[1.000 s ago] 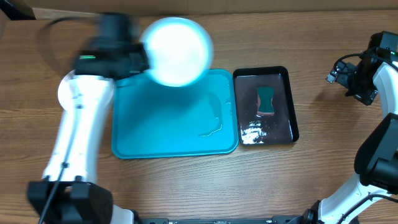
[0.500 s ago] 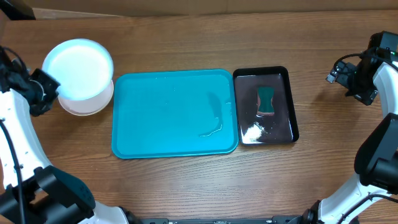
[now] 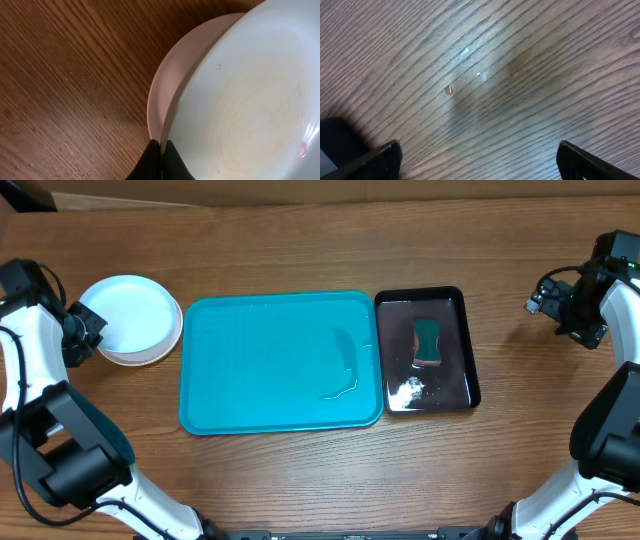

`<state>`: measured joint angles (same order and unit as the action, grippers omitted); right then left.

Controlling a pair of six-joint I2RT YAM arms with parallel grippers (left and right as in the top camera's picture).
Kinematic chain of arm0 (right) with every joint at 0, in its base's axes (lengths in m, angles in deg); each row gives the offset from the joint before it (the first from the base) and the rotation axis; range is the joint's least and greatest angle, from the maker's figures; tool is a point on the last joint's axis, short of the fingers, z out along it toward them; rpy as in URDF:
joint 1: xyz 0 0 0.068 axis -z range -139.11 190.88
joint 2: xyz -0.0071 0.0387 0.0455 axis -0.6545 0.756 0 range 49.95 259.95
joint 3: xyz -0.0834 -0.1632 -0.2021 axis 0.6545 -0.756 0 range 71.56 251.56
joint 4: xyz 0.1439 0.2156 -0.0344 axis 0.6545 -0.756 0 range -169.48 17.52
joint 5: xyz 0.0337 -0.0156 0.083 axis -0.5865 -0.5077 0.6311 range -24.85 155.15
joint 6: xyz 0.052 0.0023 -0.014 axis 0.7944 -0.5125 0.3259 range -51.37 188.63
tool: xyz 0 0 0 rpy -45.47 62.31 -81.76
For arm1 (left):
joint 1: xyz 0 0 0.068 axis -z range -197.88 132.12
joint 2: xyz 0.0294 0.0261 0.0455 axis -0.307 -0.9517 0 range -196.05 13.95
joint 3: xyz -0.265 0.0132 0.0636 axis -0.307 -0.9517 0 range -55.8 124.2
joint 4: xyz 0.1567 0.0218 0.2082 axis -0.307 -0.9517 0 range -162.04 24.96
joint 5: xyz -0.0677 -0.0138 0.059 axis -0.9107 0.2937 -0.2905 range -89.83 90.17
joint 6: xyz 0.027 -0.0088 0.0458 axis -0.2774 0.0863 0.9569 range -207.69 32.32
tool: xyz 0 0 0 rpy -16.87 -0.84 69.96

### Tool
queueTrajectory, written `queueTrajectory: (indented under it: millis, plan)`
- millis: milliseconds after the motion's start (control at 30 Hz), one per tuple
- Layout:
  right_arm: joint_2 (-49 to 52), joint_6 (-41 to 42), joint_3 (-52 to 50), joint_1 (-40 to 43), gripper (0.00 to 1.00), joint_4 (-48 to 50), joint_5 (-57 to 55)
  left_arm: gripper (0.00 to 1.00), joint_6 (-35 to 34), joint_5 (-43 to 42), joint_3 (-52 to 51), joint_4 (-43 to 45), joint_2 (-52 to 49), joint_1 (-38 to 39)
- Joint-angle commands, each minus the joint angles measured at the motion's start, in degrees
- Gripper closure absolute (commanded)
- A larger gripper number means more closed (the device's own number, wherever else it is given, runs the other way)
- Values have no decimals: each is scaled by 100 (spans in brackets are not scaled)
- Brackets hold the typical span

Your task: Clean dirty plates on tray and stack at the side

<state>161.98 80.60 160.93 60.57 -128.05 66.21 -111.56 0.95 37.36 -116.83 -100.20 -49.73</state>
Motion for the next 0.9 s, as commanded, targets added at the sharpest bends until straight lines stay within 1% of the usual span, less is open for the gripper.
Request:
queueTrajectory:
  millis: [0,33,67,133,167,200,300,333,400,433,533,633,700,867]
  plan:
    - [-90,24,61,0,0,17,-7,96,-57,72,61,59,-195,37]
    - [-90,26,61,0,0,17,-7,96,-57,72,61,76,-254,37]
    - [-90,24,61,0,0,17,-7,88,-55,66,61,90,-284,37]
    - [-90,24,61,0,0,17,-7,18,15,-96,63,118,-302,37]
    - [-90,24,61,0,0,17,-7,4,138,-334,79,129,-295,37]
    - [-90,26,61,0,0,17,-7,0,321,-654,116,114,-282,37]
    - [-90,24,61,0,0,17,-7,0,754,-1650,291,-7,-184,52]
    - [-90,24,61,0,0,17,-7,0,841,-1882,358,-70,-114,70]
    - [-90,24,61,0,0,17,-7,4,1043,-2194,457,-157,142,149]
    - [-90,24,61,0,0,17,-7,4,1088,-2273,463,-168,286,195]
    - [-90,24,61,0,0,17,-7,4,1126,-2330,461,-262,955,426]
    - [-90,24,61,0,0,20,-7,0,1128,-2319,461,-297,1670,732]
    - [-90,24,61,0,0,20,-7,0,1156,-2234,461,-306,2050,925]
    - [-90,24,61,0,0,17,-7,0,1169,-1790,461,-339,2496,1340]
